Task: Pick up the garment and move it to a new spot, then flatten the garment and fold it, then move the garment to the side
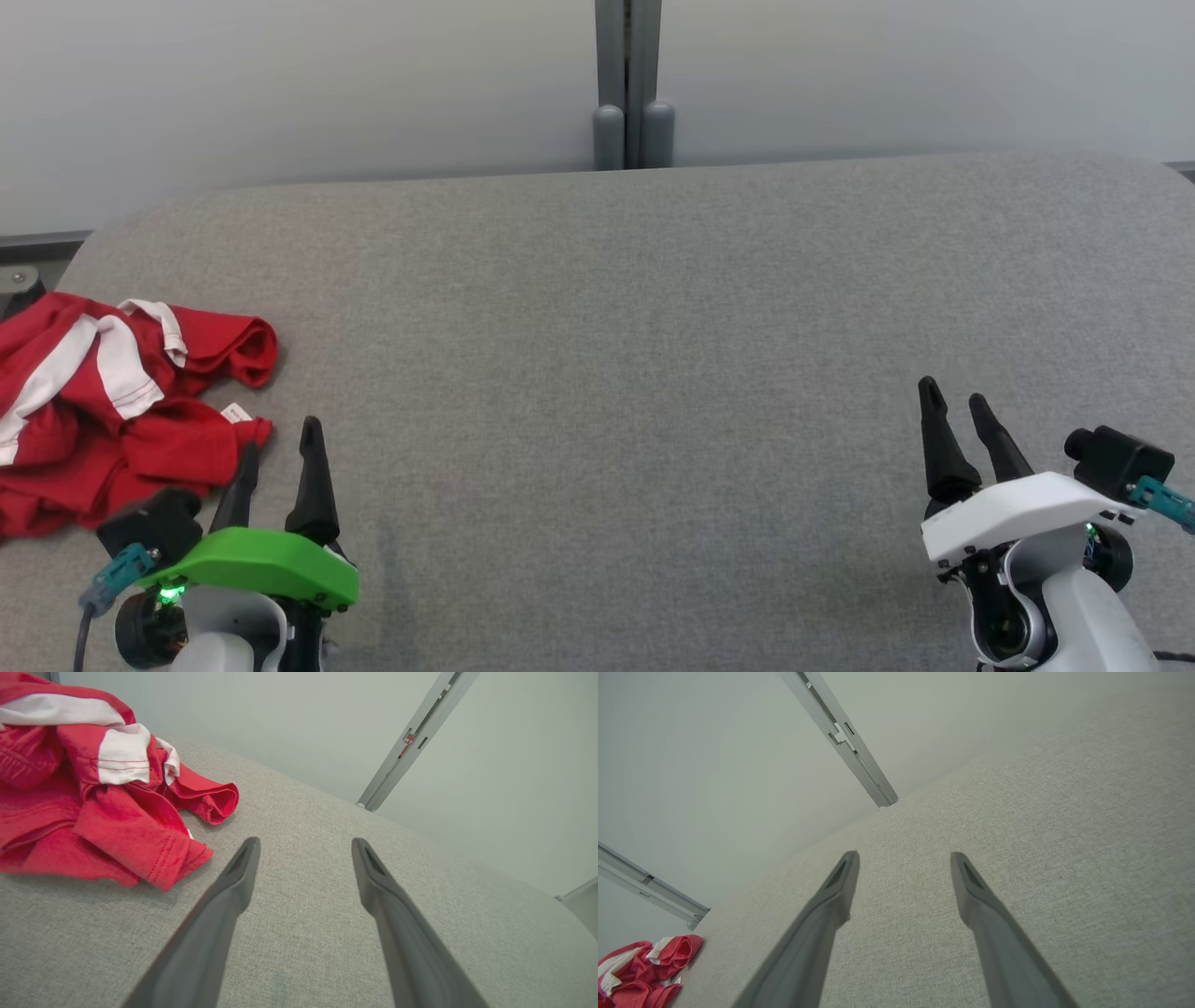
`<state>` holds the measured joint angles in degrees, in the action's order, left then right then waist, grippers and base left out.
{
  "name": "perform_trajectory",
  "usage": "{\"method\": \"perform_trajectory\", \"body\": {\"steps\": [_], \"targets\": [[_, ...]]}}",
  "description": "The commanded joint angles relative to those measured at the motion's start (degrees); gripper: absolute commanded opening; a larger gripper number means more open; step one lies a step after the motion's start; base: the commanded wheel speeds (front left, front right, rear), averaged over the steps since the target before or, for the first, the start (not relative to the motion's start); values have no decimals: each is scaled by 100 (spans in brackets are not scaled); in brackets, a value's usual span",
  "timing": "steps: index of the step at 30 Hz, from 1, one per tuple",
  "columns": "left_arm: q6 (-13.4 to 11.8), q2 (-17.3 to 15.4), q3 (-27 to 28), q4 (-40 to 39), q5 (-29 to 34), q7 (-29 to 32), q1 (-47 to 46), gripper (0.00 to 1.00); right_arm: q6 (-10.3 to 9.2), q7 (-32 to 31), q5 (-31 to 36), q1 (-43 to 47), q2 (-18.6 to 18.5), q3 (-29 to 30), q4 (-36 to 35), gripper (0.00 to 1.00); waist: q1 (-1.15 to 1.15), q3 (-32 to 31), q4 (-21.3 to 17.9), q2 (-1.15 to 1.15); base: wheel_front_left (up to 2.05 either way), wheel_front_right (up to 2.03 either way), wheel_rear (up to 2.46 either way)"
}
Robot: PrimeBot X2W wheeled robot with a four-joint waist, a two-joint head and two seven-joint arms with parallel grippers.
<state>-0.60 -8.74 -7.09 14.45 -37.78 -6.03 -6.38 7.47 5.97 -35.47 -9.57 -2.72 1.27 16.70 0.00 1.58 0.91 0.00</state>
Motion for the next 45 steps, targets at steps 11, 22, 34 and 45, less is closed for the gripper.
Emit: {"method": "perform_trajectory", "body": {"steps": [11,22,34,45], "targets": [[-104,-185,-241,-122,834,-227,-211,100,2,227,1020,-90,-12,24,-225,100,0,-12,5,0,0,0,0],[80,27,-98,128,1186,-384,25,100,3,389,1676,98,-13,63,104,100,0,38,20,0,0,0,0],[254,268,372,399,1746,-535,114,100,3,545,2222,-3,-19,-266,222,100,0,117,700,0,0,0,0],[425,301,860,756,2336,-675,219,100,3,684,2475,-208,-25,-669,521,100,0,307,1885,0,0,0,0]]}}
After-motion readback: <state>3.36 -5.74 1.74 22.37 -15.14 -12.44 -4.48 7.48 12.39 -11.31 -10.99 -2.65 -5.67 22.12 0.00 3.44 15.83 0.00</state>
